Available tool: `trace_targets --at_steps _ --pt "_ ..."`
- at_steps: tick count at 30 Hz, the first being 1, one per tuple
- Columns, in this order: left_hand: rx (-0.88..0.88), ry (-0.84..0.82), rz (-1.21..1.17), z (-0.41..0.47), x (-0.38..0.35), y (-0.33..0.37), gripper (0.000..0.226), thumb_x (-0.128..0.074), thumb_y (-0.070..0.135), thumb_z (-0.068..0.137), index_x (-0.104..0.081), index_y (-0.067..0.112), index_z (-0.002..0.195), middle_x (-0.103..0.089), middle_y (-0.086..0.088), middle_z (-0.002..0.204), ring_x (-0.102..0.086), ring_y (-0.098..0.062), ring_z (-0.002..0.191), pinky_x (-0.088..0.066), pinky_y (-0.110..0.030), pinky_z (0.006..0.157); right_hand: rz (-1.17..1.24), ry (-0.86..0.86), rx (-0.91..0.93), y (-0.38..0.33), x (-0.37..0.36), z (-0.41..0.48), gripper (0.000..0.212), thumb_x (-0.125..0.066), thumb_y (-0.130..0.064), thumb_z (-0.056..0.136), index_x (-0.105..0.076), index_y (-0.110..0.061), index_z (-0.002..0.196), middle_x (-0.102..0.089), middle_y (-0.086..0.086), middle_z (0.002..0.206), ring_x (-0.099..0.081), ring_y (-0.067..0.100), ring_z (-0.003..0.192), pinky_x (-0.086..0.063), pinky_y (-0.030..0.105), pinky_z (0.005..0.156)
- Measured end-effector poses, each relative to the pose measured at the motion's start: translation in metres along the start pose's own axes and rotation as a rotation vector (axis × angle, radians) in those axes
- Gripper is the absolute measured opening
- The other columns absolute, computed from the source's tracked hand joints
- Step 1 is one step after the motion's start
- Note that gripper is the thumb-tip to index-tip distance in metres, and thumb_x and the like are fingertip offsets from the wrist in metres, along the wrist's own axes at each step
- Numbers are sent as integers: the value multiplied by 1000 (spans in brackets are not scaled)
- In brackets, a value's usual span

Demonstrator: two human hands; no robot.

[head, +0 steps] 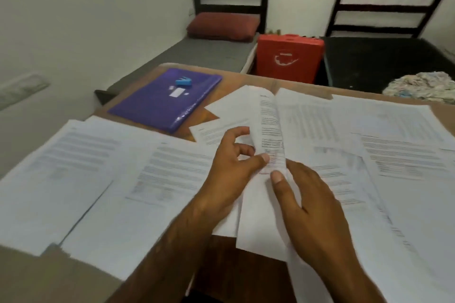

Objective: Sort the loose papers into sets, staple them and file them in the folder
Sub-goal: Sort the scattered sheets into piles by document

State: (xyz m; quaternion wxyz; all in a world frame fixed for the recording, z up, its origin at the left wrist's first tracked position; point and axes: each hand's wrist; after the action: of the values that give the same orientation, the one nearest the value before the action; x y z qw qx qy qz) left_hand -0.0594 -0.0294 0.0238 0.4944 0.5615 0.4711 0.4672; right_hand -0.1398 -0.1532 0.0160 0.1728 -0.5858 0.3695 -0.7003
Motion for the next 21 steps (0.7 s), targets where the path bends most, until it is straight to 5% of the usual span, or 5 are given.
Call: trace_targets --at_steps 3,7,14,21 --pt "40 60 -88 -11 58 -3 49 -77 20 92 -51 44 126 -67 20 114 -74 -9 92 -64 -29 76 -3 -97 56 -31 -24 -9 93 -9 -90 79 -36 -45 155 -38 -21 161 -37 7 148 -26 41 126" --pt "53 219 285 -15 136 -12 47 -78 27 91 -49 41 126 -58 18 117 -63 -5 91 -51 -14 69 -203 -264 187 -67 -66 -18 85 -8 -79 84 -29 -44 158 -22 -20 169 -20 7 155 -15 41 130" --pt "206 215 916 -14 213 -24 41 -74 33 93 -50 36 126 -63 7 129 -60 -16 102 -52 -34 97 -486 -567 292 -91 -120 -33 69 -20 -72 99 -22 -41 160 -10 -15 173 -6 15 160 -8 45 129" --pt "50 242 1396 -8 193 -34 44 -61 42 99 -51 30 140 -49 -3 143 -49 -24 128 -43 -36 109 -568 -616 297 -98 -128 -33 63 -33 -61 105 -14 -39 161 -2 -9 174 0 20 161 -8 49 129"
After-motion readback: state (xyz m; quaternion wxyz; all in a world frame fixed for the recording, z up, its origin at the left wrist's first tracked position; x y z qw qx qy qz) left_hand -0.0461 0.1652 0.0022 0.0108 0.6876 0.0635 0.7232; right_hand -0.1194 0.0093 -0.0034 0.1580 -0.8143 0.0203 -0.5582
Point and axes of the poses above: each hand's wrist, its own z-axis towards the middle knuckle, its own x-axis out of the back of the hand, y = z × x
